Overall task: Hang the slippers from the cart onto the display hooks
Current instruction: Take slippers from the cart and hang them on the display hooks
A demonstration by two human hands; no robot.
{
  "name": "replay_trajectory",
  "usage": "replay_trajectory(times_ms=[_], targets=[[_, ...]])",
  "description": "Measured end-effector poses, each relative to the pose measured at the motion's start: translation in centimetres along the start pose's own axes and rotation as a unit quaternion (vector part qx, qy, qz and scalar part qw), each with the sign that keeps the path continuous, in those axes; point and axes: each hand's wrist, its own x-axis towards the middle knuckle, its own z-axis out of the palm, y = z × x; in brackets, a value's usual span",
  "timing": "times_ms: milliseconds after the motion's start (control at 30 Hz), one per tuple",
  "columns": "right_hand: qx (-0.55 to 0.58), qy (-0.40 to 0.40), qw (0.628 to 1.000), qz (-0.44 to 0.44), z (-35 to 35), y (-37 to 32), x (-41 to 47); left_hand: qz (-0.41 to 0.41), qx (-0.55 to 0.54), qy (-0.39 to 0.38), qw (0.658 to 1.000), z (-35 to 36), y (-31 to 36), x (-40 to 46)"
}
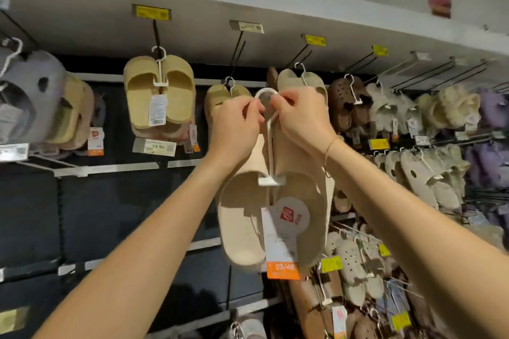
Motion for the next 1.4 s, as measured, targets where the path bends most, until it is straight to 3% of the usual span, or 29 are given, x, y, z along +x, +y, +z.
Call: replay_trajectory(times_ms=[133,400,833,1200,1400], targets=[[0.005,0.017,1.000,0.000,1.8,-0.1,6.6,0.040,0.069,0.031,0.996,0.8,-1.9,6.2],[0.045,-0.030,0.998,0.028,8.6,1.1,16.2,-0.007,0.107,0.037,0.994,2.5,-9.2,16.1],[0.097,0.036,0.994,0.025,15.3,5.9,28.7,0.057,0.227,0.037,0.972,6.8,-14.2,29.3],[0.080,0.048,0.995,-0.017,19.9,11.2,36.2,0.015,0.217,0.075,0.973,12.9,-19.4,35.5],[0.057,0.033,0.997,-0.037,23.7,13.5,37.7,-0.019,0.270,0.087,0.959,14.6,-22.5,35.8]])
